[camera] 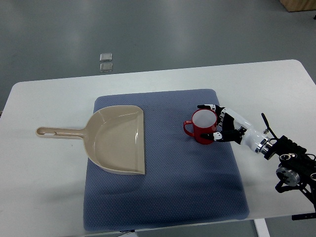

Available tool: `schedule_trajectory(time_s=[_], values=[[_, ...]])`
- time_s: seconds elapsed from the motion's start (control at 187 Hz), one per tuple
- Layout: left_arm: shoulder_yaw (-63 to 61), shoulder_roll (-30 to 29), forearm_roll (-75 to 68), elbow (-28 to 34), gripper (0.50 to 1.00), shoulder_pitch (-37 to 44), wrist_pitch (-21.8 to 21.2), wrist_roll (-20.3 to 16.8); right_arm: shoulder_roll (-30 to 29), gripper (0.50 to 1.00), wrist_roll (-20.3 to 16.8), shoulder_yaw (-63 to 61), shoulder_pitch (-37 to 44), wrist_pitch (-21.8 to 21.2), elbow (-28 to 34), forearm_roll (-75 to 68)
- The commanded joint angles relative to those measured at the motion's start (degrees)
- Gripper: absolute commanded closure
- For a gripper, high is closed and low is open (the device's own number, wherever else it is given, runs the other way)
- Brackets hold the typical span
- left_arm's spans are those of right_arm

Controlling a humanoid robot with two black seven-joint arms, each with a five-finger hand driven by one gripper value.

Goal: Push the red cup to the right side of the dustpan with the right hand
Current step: 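Press the right hand's fingers against the red mug's body, then push the red mug with the right hand toward the dustpan's edge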

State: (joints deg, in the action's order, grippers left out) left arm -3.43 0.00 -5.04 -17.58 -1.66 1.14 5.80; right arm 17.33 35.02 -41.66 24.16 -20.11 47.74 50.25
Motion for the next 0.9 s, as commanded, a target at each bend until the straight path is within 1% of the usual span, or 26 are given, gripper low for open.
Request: schedule_trajectory(time_s=[0.0, 0.469, 0.896], values=[[0.0, 0.0, 0.0, 0.0, 0.5, 0.0, 0.0, 0.0, -0.3, 0.566, 0.0, -0.1, 0.1, 0.1, 0.0, 0.0], [0.0, 0.0, 0.0, 0.0, 0.5, 0.1, 0.0, 0.0, -0.3, 0.566, 0.0, -0.3, 1.5, 0.1, -0.2, -0.2], [0.0, 0.0, 0.0, 0.0, 0.5, 0.1, 0.0, 0.0, -3.1, 0.566, 0.0, -0.1, 1.2, 0.1, -2.1, -0.1]])
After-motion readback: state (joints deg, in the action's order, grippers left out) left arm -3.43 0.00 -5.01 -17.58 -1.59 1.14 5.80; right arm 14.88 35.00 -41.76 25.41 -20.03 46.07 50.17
